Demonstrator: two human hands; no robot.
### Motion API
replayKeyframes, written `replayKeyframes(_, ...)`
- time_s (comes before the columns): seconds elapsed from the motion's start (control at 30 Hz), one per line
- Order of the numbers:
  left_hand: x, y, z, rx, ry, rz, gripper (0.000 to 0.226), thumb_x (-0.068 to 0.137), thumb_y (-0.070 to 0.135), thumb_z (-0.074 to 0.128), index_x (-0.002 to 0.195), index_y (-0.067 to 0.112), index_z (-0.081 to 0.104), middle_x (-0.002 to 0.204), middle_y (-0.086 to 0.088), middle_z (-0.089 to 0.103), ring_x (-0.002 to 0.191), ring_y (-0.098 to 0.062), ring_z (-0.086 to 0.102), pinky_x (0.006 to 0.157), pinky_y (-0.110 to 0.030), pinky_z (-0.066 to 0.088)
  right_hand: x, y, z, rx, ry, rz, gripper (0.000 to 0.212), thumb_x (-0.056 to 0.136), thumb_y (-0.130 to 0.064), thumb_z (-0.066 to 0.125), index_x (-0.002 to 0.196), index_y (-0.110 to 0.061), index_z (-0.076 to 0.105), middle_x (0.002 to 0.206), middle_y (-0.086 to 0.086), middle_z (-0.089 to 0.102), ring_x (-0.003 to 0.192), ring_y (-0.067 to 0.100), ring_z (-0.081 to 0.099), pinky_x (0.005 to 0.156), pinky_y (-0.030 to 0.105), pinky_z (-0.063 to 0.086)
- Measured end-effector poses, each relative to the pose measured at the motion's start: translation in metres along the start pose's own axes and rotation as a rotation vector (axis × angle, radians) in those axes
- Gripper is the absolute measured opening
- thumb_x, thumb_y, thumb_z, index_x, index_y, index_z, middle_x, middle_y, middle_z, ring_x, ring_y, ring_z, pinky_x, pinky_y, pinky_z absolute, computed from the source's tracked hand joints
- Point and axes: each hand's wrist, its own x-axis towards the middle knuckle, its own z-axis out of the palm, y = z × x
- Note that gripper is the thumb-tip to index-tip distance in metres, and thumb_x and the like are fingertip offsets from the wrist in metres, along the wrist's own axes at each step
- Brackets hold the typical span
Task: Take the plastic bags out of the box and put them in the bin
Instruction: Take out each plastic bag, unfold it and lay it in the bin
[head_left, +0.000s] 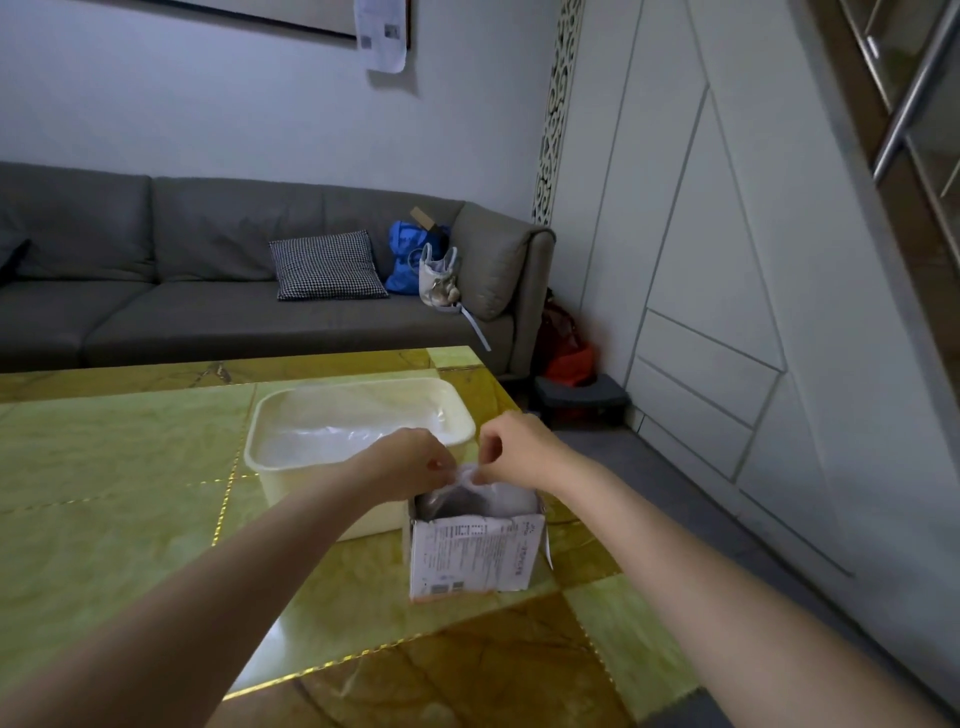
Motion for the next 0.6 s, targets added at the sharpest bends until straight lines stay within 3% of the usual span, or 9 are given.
replayKeyframes(0.17, 0.004, 0.003, -0.001, -0.042, 0.118, -0.047, 0.021, 0.089, 0.022, 0.058, 0.103, 0.012, 0.071, 0.105, -0.006, 0.066, 0.089, -0.020, 0.060, 0.072, -0.020, 0.044, -0.004, 0.002, -0.012, 0.185, 0.066, -0.031, 0.028, 0.075, -0.014, 0.077, 0.063, -0.021, 0.053, 0.070, -0.009, 0.055, 0.063, 0.006, 0.049, 0.066, 0.027, 0.043)
replayKeyframes(0.27, 0.004, -0.001, -0.007, -0.094, 0.201, -0.046, 0.018, 0.083, 0.023, 0.066, 0.098, 0.012, 0.071, 0.092, 0.000, 0.058, 0.080, -0.012, 0.050, 0.055, -0.008, 0.032, -0.007, 0.005, -0.012, 0.129, 0.028, -0.026, 0.027, 0.074, -0.017, 0.078, 0.065, -0.021, 0.053, 0.083, -0.011, 0.050, 0.071, 0.003, 0.047, 0.069, 0.025, 0.042)
replayKeyframes(0.37, 0.006, -0.003, -0.012, -0.186, 0.232, -0.064, 0.014, 0.080, 0.021, 0.070, 0.091, 0.012, 0.067, 0.090, 0.004, 0.049, 0.082, -0.010, 0.046, 0.054, -0.007, 0.030, -0.007, 0.005, -0.012, 0.196, -0.038, 0.010, 0.027, 0.074, -0.034, 0.078, 0.072, -0.020, 0.056, 0.091, -0.007, 0.053, 0.086, 0.010, 0.051, 0.072, 0.026, 0.041)
replayKeyframes(0.47, 0.006, -0.003, -0.015, -0.323, 0.176, -0.057, 0.014, 0.081, 0.016, 0.069, 0.077, 0.017, 0.055, 0.089, 0.006, 0.052, 0.087, -0.012, 0.051, 0.061, -0.009, 0.035, -0.003, 0.002, -0.016, 0.457, 0.050, 0.095, 0.036, 0.079, -0.049, 0.069, 0.075, -0.016, 0.053, 0.077, -0.002, 0.054, 0.076, 0.012, 0.052, 0.071, 0.027, 0.040)
replayKeyframes(0.53, 0.005, -0.003, -0.016, -0.412, 0.162, -0.045, 0.024, 0.081, 0.012, 0.068, 0.069, 0.022, 0.051, 0.084, 0.006, 0.054, 0.084, -0.013, 0.054, 0.063, -0.012, 0.039, 0.001, 0.003, -0.017, 0.483, 0.102, 0.152, 0.033, 0.082, -0.044, 0.067, 0.087, -0.014, 0.055, 0.081, -0.001, 0.056, 0.074, 0.011, 0.053, 0.073, 0.029, 0.044)
replayKeyframes(0.6, 0.005, -0.004, -0.017, -0.476, 0.210, -0.029, 0.028, 0.080, 0.008, 0.068, 0.066, 0.023, 0.050, 0.079, 0.004, 0.057, 0.080, -0.015, 0.054, 0.061, -0.015, 0.040, 0.002, 0.004, -0.017, 0.442, 0.053, 0.181, 0.036, 0.081, -0.033, 0.073, 0.105, -0.013, 0.055, 0.096, 0.000, 0.057, 0.077, 0.009, 0.055, 0.074, 0.029, 0.048)
